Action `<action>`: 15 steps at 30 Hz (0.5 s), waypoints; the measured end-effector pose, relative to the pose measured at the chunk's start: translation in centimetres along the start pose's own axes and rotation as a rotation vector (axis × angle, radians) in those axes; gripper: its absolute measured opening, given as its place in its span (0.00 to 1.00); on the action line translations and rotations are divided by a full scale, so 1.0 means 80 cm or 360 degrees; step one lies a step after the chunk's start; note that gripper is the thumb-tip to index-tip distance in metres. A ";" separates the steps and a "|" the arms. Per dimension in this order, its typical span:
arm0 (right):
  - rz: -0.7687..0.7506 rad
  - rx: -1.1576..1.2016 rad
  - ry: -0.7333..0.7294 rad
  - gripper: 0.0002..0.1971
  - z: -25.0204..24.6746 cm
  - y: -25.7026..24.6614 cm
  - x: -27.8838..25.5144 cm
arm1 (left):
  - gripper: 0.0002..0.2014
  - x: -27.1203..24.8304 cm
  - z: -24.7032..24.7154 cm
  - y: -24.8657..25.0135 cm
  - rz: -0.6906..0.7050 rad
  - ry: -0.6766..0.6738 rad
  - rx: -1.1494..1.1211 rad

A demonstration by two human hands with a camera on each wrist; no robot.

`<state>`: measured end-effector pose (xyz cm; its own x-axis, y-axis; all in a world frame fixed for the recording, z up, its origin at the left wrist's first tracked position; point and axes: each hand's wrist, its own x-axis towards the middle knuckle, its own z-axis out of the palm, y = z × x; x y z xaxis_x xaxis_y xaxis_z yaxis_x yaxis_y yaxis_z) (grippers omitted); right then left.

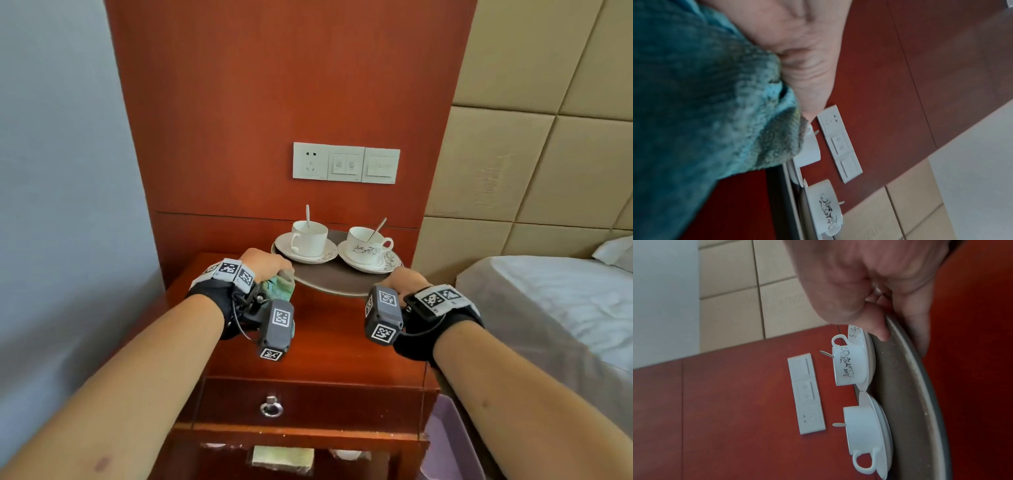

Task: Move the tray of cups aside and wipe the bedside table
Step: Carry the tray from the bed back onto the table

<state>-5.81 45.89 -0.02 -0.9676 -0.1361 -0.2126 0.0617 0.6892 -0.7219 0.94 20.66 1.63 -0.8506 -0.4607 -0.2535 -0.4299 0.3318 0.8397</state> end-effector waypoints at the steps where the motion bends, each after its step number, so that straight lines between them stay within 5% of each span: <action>1: -0.0030 -0.0007 -0.0029 0.25 0.020 -0.012 0.001 | 0.25 0.000 -0.018 -0.016 -0.0037 0.0036 -0.0013; 10: -0.0268 -0.0571 -0.0323 0.18 0.153 -0.115 0.003 | 0.30 0.025 -0.139 -0.125 -0.0247 0.0211 -0.0034; 15: -0.0214 -0.0447 -0.0389 0.21 0.208 -0.147 0.021 | 0.24 0.038 -0.173 -0.159 -0.0331 0.0284 -0.0041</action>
<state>-4.09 25.70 -2.86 -0.8737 -0.3802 -0.3034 -0.1636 0.8172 -0.5527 8.01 3.60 -3.19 -0.6768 -0.6556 -0.3350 -0.5803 0.1950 0.7907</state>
